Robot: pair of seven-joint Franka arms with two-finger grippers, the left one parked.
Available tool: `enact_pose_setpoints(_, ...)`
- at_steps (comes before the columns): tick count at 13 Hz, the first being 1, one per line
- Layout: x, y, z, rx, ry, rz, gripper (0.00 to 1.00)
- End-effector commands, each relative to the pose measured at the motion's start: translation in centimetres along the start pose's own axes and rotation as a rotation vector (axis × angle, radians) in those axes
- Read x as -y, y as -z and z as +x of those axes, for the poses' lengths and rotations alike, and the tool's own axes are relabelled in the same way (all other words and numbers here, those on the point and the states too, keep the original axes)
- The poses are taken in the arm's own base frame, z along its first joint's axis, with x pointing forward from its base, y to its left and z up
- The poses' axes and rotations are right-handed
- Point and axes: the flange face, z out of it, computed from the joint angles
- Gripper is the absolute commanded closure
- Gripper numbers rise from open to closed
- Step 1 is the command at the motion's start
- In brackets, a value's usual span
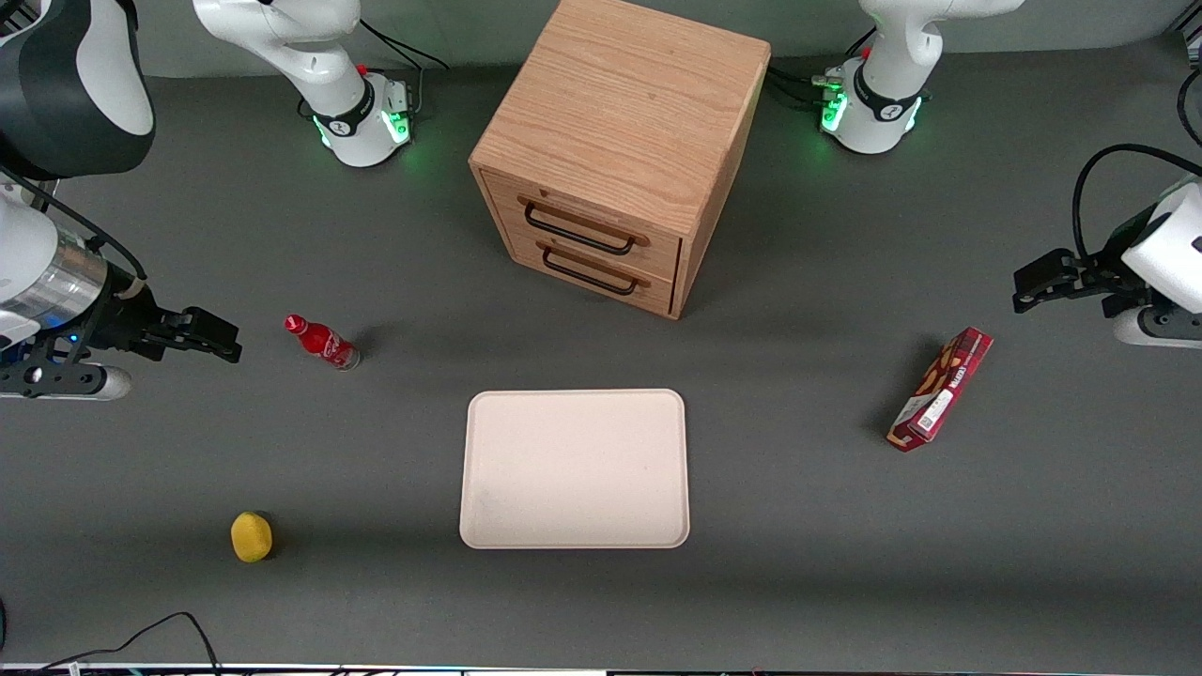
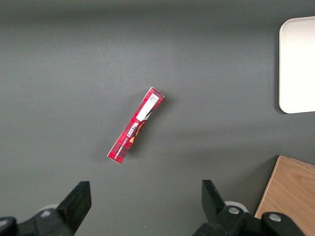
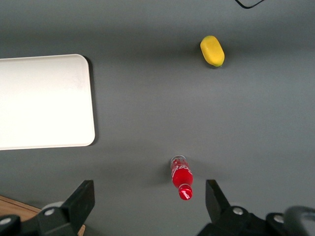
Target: Place coke bottle on tray
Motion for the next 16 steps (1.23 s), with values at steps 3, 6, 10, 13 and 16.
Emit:
enact_pose_setpoints(3,-0.60,0.16,0.01,0.016,-0.028,0.018,0.00)
enact_pose_setpoints(6,-1.04,-0.35,0.22,0.024,-0.037,0.019,0.00)
enact_pose_setpoints(10,-0.88,-0.40,0.08,0.027,-0.040,0.016,0.00)
enact_pose_setpoints(13,-0.88,-0.47,0.07,0.029,-0.041,0.016,0.00)
enact_pose_setpoints(16,-0.87,-0.56,0.10,0.030,-0.041,0.016,0.00)
